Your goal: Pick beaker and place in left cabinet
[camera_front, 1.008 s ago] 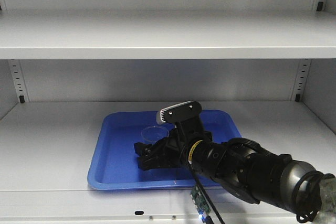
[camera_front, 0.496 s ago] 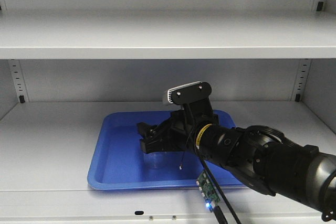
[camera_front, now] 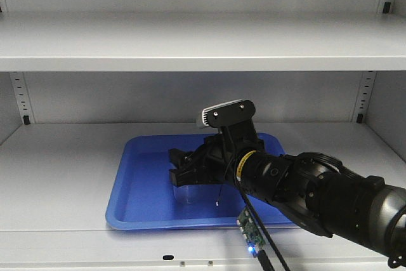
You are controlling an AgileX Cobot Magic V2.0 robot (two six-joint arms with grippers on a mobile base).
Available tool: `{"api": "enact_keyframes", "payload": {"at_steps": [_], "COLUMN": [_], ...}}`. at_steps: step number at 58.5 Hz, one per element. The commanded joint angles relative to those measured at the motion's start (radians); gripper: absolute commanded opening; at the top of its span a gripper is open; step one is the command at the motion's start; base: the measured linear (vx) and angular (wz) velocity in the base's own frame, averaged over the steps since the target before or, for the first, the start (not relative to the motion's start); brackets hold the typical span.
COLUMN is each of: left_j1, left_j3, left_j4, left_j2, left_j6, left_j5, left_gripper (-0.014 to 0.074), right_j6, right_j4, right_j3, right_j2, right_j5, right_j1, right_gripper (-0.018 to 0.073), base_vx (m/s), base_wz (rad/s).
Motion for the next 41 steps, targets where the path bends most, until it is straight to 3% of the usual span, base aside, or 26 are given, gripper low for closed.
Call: {"api": "enact_keyframes", "payload": {"at_steps": [1,29,41], "left_j1": [-0.007,-0.007,-0.007], "left_j3": [-0.018,-0.018,-0.018], "left_j4": [-0.003,-0.003,-0.003], "left_j2": [-0.01,-0.01,-0.01], "left_j6": [-0.002,-0.002,-0.002], "left_j5": [-0.088,-0.088,-0.088], "left_gripper": [-0.0006,-0.0006,-0.0006], "right_j6": [-0.003,-0.004,-0.018], "right_j4": [0.0,0.004,0.113], "right_j3": [-0.029,-0.029,-0.029], "right_j2": [-0.053,-0.059,-0.112], "right_j5": [-0.061,-0.03,0.114], "right_j1": [-0.003,-0.003,-0.008], "right_gripper": [0.0505,0.0494,0.0477], "base_vx": [0.0,0.0,0.0], "base_wz": [0.0,0.0,0.0]}}
